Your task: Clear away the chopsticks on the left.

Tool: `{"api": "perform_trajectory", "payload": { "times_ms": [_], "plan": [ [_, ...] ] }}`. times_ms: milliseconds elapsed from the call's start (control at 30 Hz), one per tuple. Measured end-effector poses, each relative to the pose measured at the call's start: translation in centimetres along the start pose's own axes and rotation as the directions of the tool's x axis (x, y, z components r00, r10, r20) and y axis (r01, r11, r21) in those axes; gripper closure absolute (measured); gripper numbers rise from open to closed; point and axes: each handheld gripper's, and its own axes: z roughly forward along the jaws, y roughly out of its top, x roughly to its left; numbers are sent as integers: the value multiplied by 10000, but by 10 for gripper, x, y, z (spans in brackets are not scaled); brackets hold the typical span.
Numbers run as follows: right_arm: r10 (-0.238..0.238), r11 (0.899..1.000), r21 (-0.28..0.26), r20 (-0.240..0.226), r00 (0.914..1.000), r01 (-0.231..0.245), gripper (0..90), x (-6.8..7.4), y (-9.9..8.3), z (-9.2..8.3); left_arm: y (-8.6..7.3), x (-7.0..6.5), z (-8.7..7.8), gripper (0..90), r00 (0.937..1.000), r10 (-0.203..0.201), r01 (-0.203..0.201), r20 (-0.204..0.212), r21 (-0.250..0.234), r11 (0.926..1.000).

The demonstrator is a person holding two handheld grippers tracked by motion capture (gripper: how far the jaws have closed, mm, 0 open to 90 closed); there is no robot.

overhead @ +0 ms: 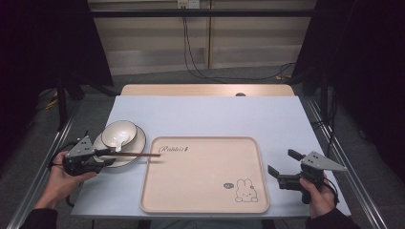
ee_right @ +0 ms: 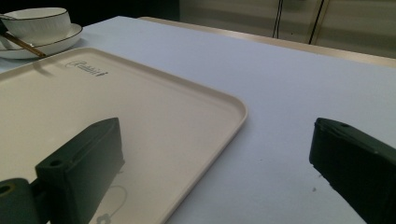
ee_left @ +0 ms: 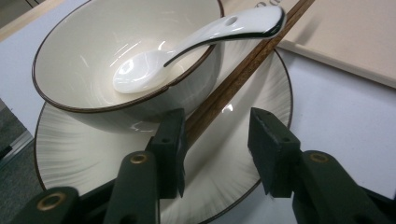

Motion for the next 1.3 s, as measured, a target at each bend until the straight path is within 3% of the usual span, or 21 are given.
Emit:
{"api": "perform_trajectory", "payload": {
  "times_ms": [167,300,567,767,867,1233,1300],
  "plan": [
    [-1,10000,9,-25,10000,1,25,0,0,0,-6,5,-3,561,9995,-210,207,-254,-122,9997],
    [4,10000,5,-1,10000,-4,25,0,0,0,-3,6,-1,632,9993,69,-67,-355,65,10000],
    [12,10000,-3,-8,10000,-12,25,0,0,0,1,4,-1,626,9982,547,-536,-234,427,9976],
    [58,10000,17,-36,10000,-58,25,0,0,0,-1,4,0,618,9987,468,-464,-221,195,9987],
    [68,10000,15,-41,10000,-67,25,0,0,1,-3,5,-1,594,9984,367,-355,-425,288,9990],
    [124,9999,64,-61,9999,-123,25,0,-1,1,-2,4,5,654,9989,459,-455,-43,661,9968],
    [114,9999,73,-74,9999,-113,25,0,-1,1,2,4,5,657,9974,706,-715,134,976,9927]
  ]
}}
